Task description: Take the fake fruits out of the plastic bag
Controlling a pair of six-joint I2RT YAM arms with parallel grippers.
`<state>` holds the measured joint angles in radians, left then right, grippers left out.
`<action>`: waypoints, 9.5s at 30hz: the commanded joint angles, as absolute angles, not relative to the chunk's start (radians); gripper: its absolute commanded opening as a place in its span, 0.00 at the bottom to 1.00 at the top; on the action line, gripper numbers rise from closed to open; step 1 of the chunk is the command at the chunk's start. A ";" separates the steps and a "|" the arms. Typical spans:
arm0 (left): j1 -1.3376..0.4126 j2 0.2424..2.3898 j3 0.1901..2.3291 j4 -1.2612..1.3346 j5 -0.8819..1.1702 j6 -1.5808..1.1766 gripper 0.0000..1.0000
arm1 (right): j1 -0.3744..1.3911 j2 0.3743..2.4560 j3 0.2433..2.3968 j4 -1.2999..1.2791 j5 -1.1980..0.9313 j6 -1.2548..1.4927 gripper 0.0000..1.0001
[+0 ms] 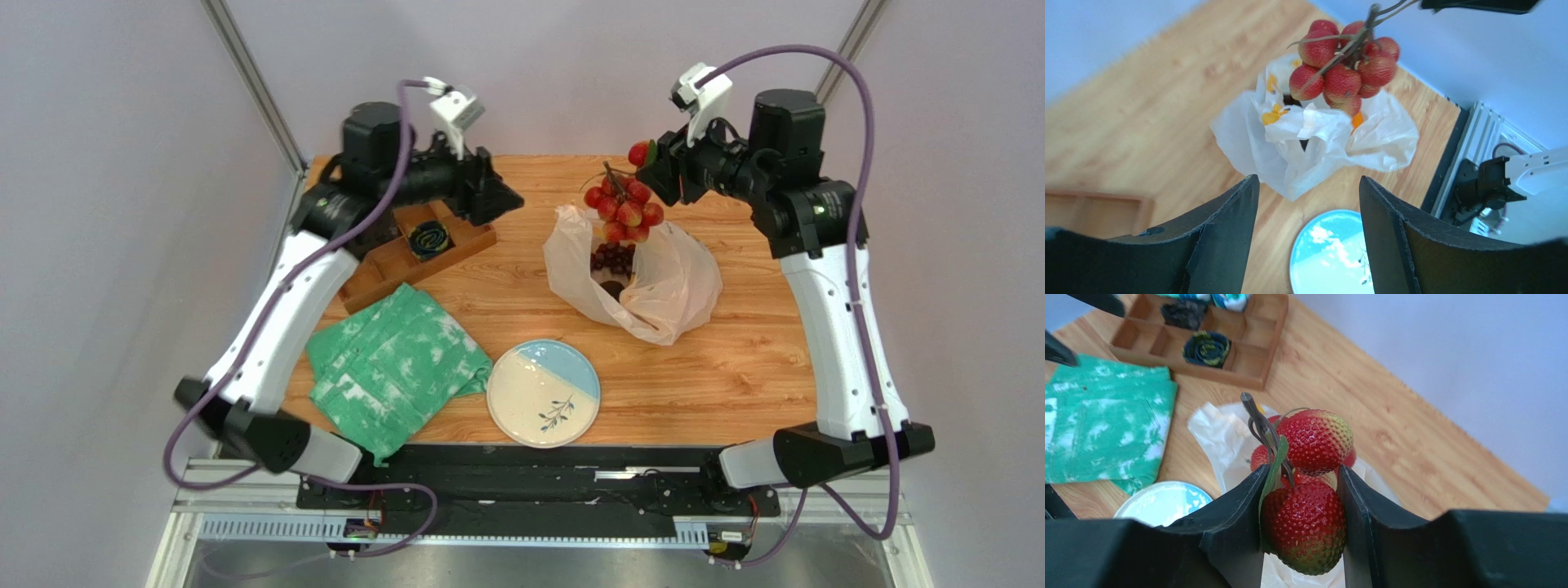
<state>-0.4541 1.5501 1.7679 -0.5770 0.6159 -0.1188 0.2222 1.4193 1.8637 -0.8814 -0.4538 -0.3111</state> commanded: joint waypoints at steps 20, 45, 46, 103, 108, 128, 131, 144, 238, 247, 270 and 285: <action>-0.155 0.956 1.321 -0.520 0.730 -0.188 0.70 | 0.626 1.144 1.546 -1.036 -0.486 -0.227 0.14; -0.055 0.885 1.232 -0.489 0.749 -0.227 0.69 | 0.778 1.376 1.293 -0.808 -0.187 -0.259 0.12; -0.055 0.882 1.230 -0.489 0.750 -0.226 0.69 | 0.778 1.382 1.296 -0.810 -0.172 -0.264 0.12; -0.034 0.870 1.160 -0.449 0.804 -0.268 0.67 | 1.091 1.454 1.197 -0.801 -0.061 -0.432 0.83; -0.034 0.884 1.172 -0.456 0.810 -0.275 0.67 | 1.089 1.430 1.131 -0.848 -0.145 -0.538 0.46; -0.034 0.899 1.167 -0.488 0.810 -0.264 0.67 | 0.989 1.753 1.235 -0.848 -0.111 -0.617 0.02; -0.034 0.904 1.166 -0.483 0.816 -0.276 0.66 | 0.988 1.753 1.235 -0.813 -0.084 -0.598 0.03; -0.040 0.907 1.152 -0.491 0.805 -0.262 0.70 | 0.976 1.499 1.160 -0.902 -0.002 -0.584 0.42; -0.693 1.565 1.500 -0.543 0.624 -0.074 0.00 | 0.223 1.629 1.247 -0.807 -0.117 -0.620 0.62; -0.695 1.583 1.511 -0.532 0.646 -0.081 0.00 | 0.196 1.482 1.075 -0.816 0.030 -0.736 0.73; -0.696 1.615 1.542 -0.548 0.627 -0.045 0.00 | 0.196 1.528 1.118 -0.773 -0.184 -0.684 0.32; -0.695 1.640 1.580 -0.566 0.609 -0.012 0.00 | 0.196 1.187 1.092 -0.776 -0.363 -0.581 0.18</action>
